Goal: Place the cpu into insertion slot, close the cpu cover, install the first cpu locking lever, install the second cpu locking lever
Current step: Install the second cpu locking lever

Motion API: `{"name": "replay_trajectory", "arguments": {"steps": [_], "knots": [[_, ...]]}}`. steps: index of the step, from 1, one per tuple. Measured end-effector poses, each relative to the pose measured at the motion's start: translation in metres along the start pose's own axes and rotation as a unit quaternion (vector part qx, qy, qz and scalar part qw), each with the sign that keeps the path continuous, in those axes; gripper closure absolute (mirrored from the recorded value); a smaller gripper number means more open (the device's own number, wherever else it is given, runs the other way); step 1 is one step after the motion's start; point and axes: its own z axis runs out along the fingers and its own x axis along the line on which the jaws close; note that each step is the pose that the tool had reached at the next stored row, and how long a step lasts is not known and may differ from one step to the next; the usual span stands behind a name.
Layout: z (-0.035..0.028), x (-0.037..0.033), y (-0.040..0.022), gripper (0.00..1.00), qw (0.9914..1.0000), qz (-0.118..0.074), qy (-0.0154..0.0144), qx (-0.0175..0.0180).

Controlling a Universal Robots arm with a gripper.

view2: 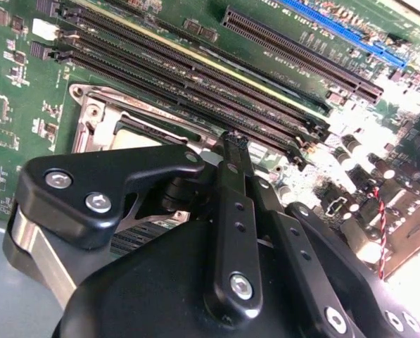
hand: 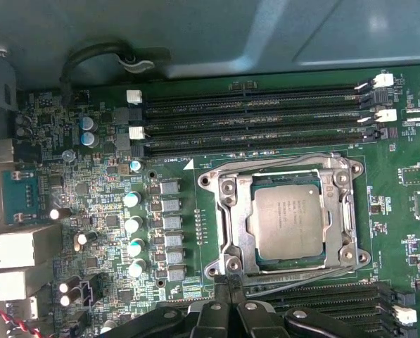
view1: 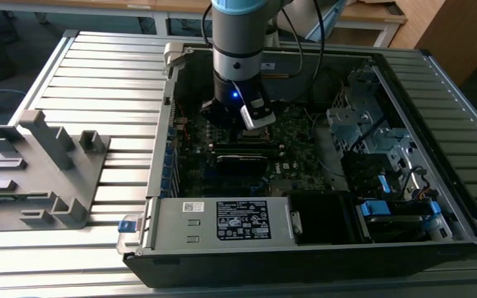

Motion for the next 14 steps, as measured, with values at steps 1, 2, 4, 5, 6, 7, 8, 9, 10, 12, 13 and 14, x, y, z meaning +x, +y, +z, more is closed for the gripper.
{"name": "replay_trajectory", "arguments": {"steps": [1,2,4,5,6,7,8,9,10,12,13,14], "knots": [[-0.0001,0.0000,-0.0002,0.89,1.00000,0.000,0.0002,-0.0011],[0.0000,-0.0001,-0.0005,0.89,0.99999,0.000,0.0004,-0.0037],[-0.0001,-0.0001,-0.0012,0.89,0.99996,0.000,0.0009,-0.0093],[-0.0001,-0.0002,-0.0016,0.89,0.99993,0.000,0.0011,-0.0119],[-0.0001,-0.0002,-0.0021,0.89,0.99991,0.000,0.0013,-0.0136],[-0.0001,-0.0003,-0.0028,0.89,0.99990,0.000,0.0013,-0.0140],[-0.0001,-0.0003,-0.0037,0.89,0.99990,0.000,0.0013,-0.0141],[-0.0001,-0.0004,-0.0050,0.89,0.99990,0.000,0.0013,-0.0141],[-0.0001,-0.0004,-0.0065,0.89,0.99990,0.000,0.0013,-0.0141],[-0.0001,-0.0005,-0.0094,0.89,0.99990,0.000,0.0013,-0.0141],[-0.0001,-0.0007,-0.0107,0.89,0.99990,0.000,0.0013,-0.0141],[-0.0001,-0.0008,-0.0117,0.89,0.99990,0.000,0.0013,-0.0141]]}}
